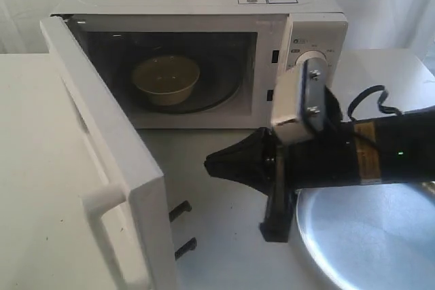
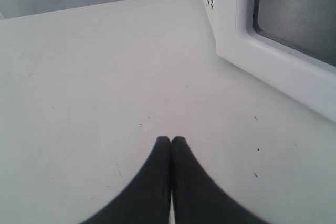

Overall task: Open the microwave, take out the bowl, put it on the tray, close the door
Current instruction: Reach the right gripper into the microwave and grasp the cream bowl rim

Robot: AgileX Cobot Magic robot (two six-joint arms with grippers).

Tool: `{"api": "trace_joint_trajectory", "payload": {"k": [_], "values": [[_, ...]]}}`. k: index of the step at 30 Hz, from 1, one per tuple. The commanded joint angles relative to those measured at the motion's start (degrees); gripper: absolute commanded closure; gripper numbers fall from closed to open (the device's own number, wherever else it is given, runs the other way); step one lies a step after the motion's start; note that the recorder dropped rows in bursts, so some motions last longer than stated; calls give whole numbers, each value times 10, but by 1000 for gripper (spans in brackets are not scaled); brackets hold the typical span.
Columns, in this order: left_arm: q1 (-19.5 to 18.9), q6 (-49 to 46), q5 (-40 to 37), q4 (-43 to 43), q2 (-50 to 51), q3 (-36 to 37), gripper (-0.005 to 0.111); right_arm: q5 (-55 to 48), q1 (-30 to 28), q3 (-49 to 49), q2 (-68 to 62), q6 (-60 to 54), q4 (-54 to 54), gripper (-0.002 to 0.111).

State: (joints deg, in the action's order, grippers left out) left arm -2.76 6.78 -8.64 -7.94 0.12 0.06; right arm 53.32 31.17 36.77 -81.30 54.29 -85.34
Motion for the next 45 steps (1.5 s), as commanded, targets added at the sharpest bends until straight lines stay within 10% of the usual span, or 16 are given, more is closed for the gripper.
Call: {"api": "trace_joint_trajectory", "payload": {"k": [1, 9, 20, 25, 41, 45], "values": [[0, 4, 1, 2, -1, -1, 107, -230, 76, -2, -31, -202, 256, 108], [0, 4, 1, 2, -1, -1, 107, -172, 99, 88, -214, -495, 536, 108], [0, 4, 1, 2, -1, -1, 107, -245, 136, 222, -287, -610, 514, 105], [0, 4, 1, 2, -1, -1, 107, -314, 164, 293, -320, -633, 497, 46], [0, 4, 1, 2, -1, -1, 107, -443, 164, 454, -441, -696, 493, 57], [0, 4, 1, 2, -1, -1, 107, -439, 164, 454, -444, -689, 497, 82]]}}
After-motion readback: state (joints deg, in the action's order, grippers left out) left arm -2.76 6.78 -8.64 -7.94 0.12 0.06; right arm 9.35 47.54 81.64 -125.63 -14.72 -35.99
